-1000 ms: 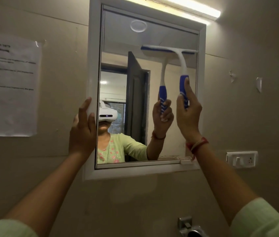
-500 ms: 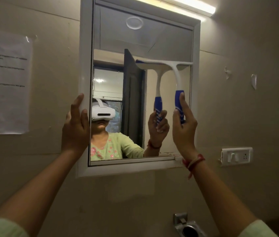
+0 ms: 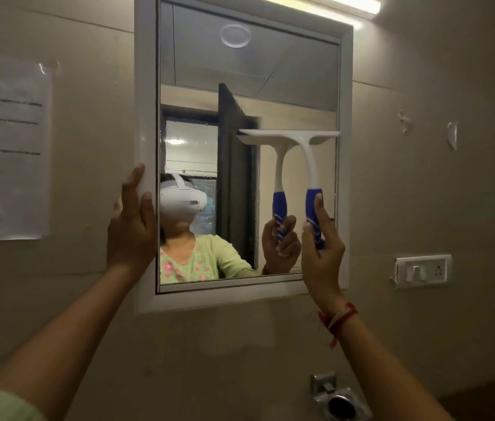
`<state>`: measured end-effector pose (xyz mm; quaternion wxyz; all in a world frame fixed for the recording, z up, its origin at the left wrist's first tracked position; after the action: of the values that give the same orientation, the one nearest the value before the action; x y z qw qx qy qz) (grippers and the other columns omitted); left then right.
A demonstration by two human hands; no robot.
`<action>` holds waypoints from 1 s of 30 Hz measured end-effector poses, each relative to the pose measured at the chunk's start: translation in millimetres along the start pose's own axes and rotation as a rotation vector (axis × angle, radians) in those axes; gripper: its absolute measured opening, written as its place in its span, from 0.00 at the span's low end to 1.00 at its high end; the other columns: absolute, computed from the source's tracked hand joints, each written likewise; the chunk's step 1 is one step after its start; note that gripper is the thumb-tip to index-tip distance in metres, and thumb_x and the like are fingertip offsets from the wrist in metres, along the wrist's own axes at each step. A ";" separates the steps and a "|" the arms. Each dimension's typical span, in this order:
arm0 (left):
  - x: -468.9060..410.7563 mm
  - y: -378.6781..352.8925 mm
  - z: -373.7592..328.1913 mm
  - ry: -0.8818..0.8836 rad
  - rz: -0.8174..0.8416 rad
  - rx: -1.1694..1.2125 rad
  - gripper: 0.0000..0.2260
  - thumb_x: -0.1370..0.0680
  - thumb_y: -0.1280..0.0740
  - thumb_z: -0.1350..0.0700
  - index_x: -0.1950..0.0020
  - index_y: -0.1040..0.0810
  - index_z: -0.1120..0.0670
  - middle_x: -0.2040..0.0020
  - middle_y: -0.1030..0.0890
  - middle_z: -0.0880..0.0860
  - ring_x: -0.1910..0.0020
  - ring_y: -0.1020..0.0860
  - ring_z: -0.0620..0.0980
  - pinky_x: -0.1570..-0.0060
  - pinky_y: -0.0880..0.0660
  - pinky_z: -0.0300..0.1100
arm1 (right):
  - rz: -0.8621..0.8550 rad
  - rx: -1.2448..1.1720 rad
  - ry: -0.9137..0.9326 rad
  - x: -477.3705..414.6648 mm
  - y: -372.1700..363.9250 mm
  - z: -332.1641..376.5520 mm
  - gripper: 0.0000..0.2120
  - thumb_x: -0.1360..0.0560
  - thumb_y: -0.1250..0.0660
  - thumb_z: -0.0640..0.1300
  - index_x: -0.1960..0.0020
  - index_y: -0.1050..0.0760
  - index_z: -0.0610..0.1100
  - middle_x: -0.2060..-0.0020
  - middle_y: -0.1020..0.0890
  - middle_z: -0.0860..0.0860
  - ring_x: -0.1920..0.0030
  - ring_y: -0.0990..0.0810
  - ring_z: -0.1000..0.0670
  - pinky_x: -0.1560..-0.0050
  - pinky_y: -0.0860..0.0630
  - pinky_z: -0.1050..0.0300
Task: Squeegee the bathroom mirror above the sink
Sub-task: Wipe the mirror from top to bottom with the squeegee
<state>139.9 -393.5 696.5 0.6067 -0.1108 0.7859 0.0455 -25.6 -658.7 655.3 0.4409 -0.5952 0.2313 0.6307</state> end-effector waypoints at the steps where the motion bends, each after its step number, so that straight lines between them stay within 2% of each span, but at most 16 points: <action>1: -0.1 -0.1 0.4 0.003 -0.001 -0.002 0.18 0.18 0.47 0.56 0.28 0.40 0.49 0.31 0.31 0.57 0.38 0.28 0.62 0.46 0.32 0.46 | -0.006 0.003 -0.005 -5.4 -0.7 1.5 0.23 0.23 0.40 0.37 0.30 0.40 0.48 0.51 0.24 0.70 0.57 0.23 0.65 0.55 0.26 0.75; 4: 0.0 0.7 0.8 0.017 -0.002 -0.010 0.18 0.18 0.47 0.56 0.28 0.40 0.48 0.31 0.30 0.57 0.39 0.28 0.63 0.47 0.30 0.51 | -0.019 -0.009 -0.014 -26.6 -5.0 10.6 0.23 0.23 0.40 0.37 0.29 0.40 0.46 0.54 0.21 0.60 0.57 0.23 0.67 0.55 0.27 0.76; 6: 0.3 0.7 1.2 0.025 0.003 -0.014 0.18 0.18 0.47 0.56 0.28 0.40 0.48 0.31 0.30 0.57 0.40 0.28 0.64 0.47 0.30 0.50 | -0.023 -0.009 -0.010 -30.4 -6.3 12.8 0.24 0.23 0.39 0.35 0.30 0.39 0.46 0.53 0.21 0.64 0.57 0.23 0.67 0.57 0.27 0.76; 8: 0.5 0.4 1.6 0.031 0.004 -0.017 0.18 0.18 0.47 0.55 0.28 0.40 0.48 0.31 0.30 0.57 0.41 0.27 0.64 0.48 0.30 0.50 | -0.022 -0.023 -0.012 -19.0 -3.1 10.6 0.23 0.23 0.39 0.37 0.30 0.39 0.46 0.53 0.22 0.70 0.60 0.23 0.65 0.59 0.26 0.76; 11: 0.8 0.2 1.4 0.010 -0.005 -0.016 0.18 0.18 0.47 0.55 0.27 0.40 0.48 0.32 0.30 0.58 0.40 0.27 0.64 0.47 0.30 0.50 | 0.003 -0.070 -0.027 23.1 5.1 -0.2 0.22 0.24 0.40 0.44 0.30 0.38 0.50 0.54 0.22 0.64 0.61 0.23 0.62 0.59 0.25 0.73; 15: 0.2 -0.1 3.2 0.012 -0.003 -0.012 0.18 0.18 0.47 0.54 0.28 0.41 0.47 0.32 0.30 0.57 0.40 0.27 0.63 0.47 0.30 0.47 | 0.006 -0.055 -0.064 47.7 11.0 -4.3 0.23 0.24 0.41 0.45 0.30 0.38 0.55 0.58 0.23 0.60 0.66 0.28 0.60 0.63 0.27 0.71; 18: 0.6 -0.6 2.9 0.025 0.003 -0.019 0.18 0.18 0.48 0.54 0.28 0.41 0.46 0.32 0.30 0.57 0.42 0.26 0.63 0.49 0.30 0.48 | 0.001 -0.031 -0.065 24.4 7.3 2.8 0.23 0.24 0.41 0.45 0.30 0.38 0.51 0.52 0.22 0.63 0.64 0.25 0.60 0.61 0.26 0.72; 21: 0.2 -1.0 2.2 0.015 0.001 -0.018 0.18 0.18 0.48 0.54 0.28 0.41 0.47 0.32 0.30 0.57 0.40 0.27 0.62 0.47 0.30 0.47 | 0.004 -0.035 -0.069 12.6 3.0 5.8 0.23 0.24 0.40 0.44 0.30 0.39 0.49 0.49 0.23 0.71 0.57 0.22 0.63 0.56 0.25 0.74; 25: 0.4 -0.5 1.8 0.004 -0.008 -0.016 0.18 0.18 0.48 0.55 0.28 0.41 0.48 0.31 0.30 0.56 0.37 0.29 0.61 0.44 0.31 0.49 | 0.013 -0.010 -0.080 50.3 12.6 -3.1 0.23 0.23 0.41 0.45 0.29 0.38 0.52 0.50 0.22 0.67 0.58 0.23 0.60 0.53 0.24 0.69; 28: 1.3 -0.8 0.0 -0.004 -0.009 -0.017 0.18 0.18 0.48 0.55 0.27 0.41 0.48 0.32 0.30 0.58 0.39 0.28 0.62 0.45 0.31 0.49 | 0.026 -0.057 -0.123 87.8 20.2 -6.0 0.24 0.24 0.39 0.44 0.30 0.37 0.58 0.50 0.22 0.66 0.59 0.23 0.57 0.54 0.23 0.67; 30: 1.7 -0.9 -0.2 0.006 -0.011 -0.030 0.18 0.17 0.49 0.54 0.27 0.41 0.48 0.32 0.29 0.59 0.41 0.27 0.63 0.47 0.30 0.50 | 0.025 -0.087 -0.140 91.1 18.4 -1.8 0.24 0.24 0.39 0.43 0.30 0.38 0.57 0.49 0.22 0.66 0.60 0.24 0.58 0.55 0.23 0.68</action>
<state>139.5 -394.6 695.0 0.6027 -0.1243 0.7864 0.0536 -31.0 -643.9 563.7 0.4218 -0.5652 0.1799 0.6858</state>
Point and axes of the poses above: each hand's wrist, its own x-axis away from the middle knuckle, its own y-axis out of the back of the hand, z = x × y, the point moved 7 cm from there along -x, towards the middle knuckle
